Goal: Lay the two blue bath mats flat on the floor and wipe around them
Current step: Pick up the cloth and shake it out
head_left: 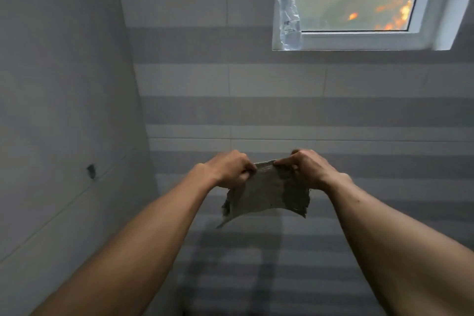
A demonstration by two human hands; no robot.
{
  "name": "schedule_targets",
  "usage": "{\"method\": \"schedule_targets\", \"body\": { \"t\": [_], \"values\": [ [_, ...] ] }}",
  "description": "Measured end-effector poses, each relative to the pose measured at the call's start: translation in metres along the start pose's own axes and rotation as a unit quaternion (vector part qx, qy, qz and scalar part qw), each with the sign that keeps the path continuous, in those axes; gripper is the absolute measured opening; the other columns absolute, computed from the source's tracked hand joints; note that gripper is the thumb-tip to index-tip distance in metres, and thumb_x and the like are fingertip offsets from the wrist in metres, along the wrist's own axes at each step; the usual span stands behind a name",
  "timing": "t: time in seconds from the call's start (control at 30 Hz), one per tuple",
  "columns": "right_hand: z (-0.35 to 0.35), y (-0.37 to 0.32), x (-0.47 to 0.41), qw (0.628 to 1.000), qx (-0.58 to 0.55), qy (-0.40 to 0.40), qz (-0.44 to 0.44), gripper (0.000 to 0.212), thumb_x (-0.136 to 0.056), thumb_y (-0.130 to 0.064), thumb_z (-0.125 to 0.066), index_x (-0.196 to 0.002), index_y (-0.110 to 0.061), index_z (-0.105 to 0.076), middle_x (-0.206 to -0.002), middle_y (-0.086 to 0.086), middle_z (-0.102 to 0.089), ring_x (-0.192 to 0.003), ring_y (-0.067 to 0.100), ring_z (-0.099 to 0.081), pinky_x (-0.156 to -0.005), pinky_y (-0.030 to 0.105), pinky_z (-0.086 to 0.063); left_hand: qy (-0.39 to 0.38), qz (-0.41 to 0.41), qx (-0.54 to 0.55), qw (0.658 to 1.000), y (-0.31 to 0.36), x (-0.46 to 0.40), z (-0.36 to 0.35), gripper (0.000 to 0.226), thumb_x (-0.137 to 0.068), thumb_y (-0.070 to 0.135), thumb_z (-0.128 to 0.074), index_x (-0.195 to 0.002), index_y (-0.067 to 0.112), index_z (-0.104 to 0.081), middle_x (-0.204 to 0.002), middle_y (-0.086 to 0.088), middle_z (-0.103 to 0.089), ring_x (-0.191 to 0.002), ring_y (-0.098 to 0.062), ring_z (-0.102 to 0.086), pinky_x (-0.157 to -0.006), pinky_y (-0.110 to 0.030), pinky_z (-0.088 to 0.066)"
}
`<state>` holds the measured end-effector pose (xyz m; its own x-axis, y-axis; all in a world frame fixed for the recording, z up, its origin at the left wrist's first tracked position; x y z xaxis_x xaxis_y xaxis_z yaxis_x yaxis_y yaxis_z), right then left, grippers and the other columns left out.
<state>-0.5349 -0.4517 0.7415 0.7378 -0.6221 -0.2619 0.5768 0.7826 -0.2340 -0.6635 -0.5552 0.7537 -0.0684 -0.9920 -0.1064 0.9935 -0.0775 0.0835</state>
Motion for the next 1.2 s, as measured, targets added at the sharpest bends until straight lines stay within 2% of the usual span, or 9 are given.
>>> {"method": "schedule_targets", "body": {
  "t": [0.23, 0.37, 0.47, 0.63, 0.77, 0.93, 1.0, 1.07, 1.2],
  "values": [
    [-0.036, -0.144, -0.07, 0.992, -0.018, -0.018, 0.124, 0.047, -0.094, -0.011, -0.054, -0.132, -0.038, -0.061, -0.114, 0.005, -0.058, -0.103, 0.025, -0.056, -0.086, 0.039, -0.049, -0.028, 0.137, -0.061, 0.988, -0.113, 0.077, 0.031, 0.04, -0.073, 0.025, -0.045, -0.102, 0.024, -0.073, -0.089, 0.002, -0.076, -0.076, -0.018, -0.069, -0.072, -0.038, -0.059],
    [-0.061, -0.226, -0.095, 0.981, -0.028, -0.028, 0.188, 0.05, -0.095, -0.008, -0.052, -0.136, -0.035, -0.058, -0.117, 0.005, -0.055, -0.105, 0.026, -0.055, -0.087, 0.037, -0.049, -0.036, 0.232, -0.101, 0.967, -0.165, 0.134, 0.051, 0.023, -0.074, 0.022, -0.046, -0.079, 0.018, -0.068, -0.07, 0.0, -0.067, -0.066, -0.023, -0.065, -0.058, -0.036, -0.055],
    [-0.074, -0.282, -0.11, 0.974, -0.012, -0.02, 0.227, 0.045, -0.099, -0.019, -0.05, -0.139, -0.04, -0.053, -0.121, 0.006, -0.054, -0.107, 0.029, -0.055, -0.087, 0.04, -0.051, -0.025, 0.309, -0.145, 0.94, -0.191, 0.179, 0.065, 0.027, -0.078, 0.022, -0.05, -0.097, 0.013, -0.068, -0.096, -0.008, -0.07, -0.084, -0.029, -0.066, -0.065, -0.031, -0.05],
    [-0.103, -0.359, -0.125, 0.968, 0.0, -0.026, 0.248, 0.035, -0.098, -0.038, -0.053, -0.132, -0.029, -0.057, -0.123, 0.013, -0.055, -0.109, 0.032, -0.055, -0.094, 0.047, -0.05, -0.008, 0.389, -0.221, 0.894, -0.206, 0.211, 0.063, 0.029, -0.092, 0.019, -0.053, -0.12, 0.012, -0.06, -0.123, -0.011, -0.061, -0.111, -0.03, -0.062, -0.083, -0.036, -0.048],
    [-0.145, -0.36, -0.122, 0.975, -0.006, -0.054, 0.217, 0.03, -0.096, -0.025, -0.057, -0.124, -0.014, -0.061, -0.118, 0.017, -0.054, -0.109, 0.036, -0.056, -0.09, 0.043, -0.05, 0.006, 0.422, -0.22, 0.88, -0.202, 0.199, 0.027, 0.031, -0.099, 0.012, -0.045, -0.126, 0.013, -0.059, -0.13, -0.007, -0.059, -0.119, -0.024, -0.058, -0.089, -0.035, -0.047],
    [-0.178, -0.335, -0.107, 0.969, -0.115, -0.095, 0.197, 0.008, -0.09, -0.009, -0.062, -0.088, -0.005, -0.068, -0.104, 0.016, -0.064, -0.095, 0.033, -0.063, -0.079, 0.04, -0.052, 0.011, 0.451, -0.23, 0.862, -0.196, 0.184, -0.001, 0.028, -0.1, 0.007, -0.041, -0.113, 0.013, -0.065, -0.116, -0.008, -0.066, -0.105, -0.023, -0.062, -0.074, -0.033, -0.052],
    [-0.18, -0.331, -0.104, 0.961, -0.154, -0.1, 0.207, 0.016, -0.091, -0.003, -0.056, -0.089, -0.007, -0.072, -0.1, 0.011, -0.069, -0.091, 0.029, -0.065, -0.078, 0.034, -0.053, 0.052, 0.463, -0.191, 0.864, -0.197, 0.183, 0.01, 0.028, -0.099, 0.003, -0.041, -0.112, 0.01, -0.065, -0.114, -0.01, -0.066, -0.104, -0.025, -0.063, -0.074, -0.034, -0.051],
    [-0.183, -0.327, -0.098, 0.952, -0.168, -0.14, 0.214, 0.031, -0.092, 0.003, -0.051, -0.09, -0.02, -0.073, -0.096, -0.004, -0.067, -0.085, 0.014, -0.06, -0.069, 0.014, -0.046, 0.115, 0.485, -0.147, 0.854, -0.203, 0.192, 0.021, 0.028, -0.098, 0.0, -0.039, -0.12, 0.004, -0.057, -0.118, -0.013, -0.064, -0.107, -0.028, -0.063, -0.079, -0.036, -0.051],
    [-0.192, -0.307, -0.099, 0.939, -0.228, -0.19, 0.172, 0.053, -0.097, 0.0, -0.047, -0.127, -0.039, -0.065, -0.118, -0.019, -0.062, -0.105, 0.001, -0.055, -0.083, 0.002, -0.037, 0.24, 0.492, -0.067, 0.834, -0.211, 0.227, -0.009, 0.048, -0.099, 0.011, -0.04, -0.145, 0.004, -0.027, -0.119, -0.016, -0.063, -0.099, -0.033, -0.066, -0.075, -0.042, -0.052]
  ]
}}
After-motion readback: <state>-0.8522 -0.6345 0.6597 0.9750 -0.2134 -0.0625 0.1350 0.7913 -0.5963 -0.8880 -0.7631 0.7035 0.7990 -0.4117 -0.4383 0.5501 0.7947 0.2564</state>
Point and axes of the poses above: each hand's wrist, its own x-axis away from the middle knuckle, its own z-axis out of the back of the hand, y = z × x, the point moved 9 cm from there along -x, towards the middle knuckle
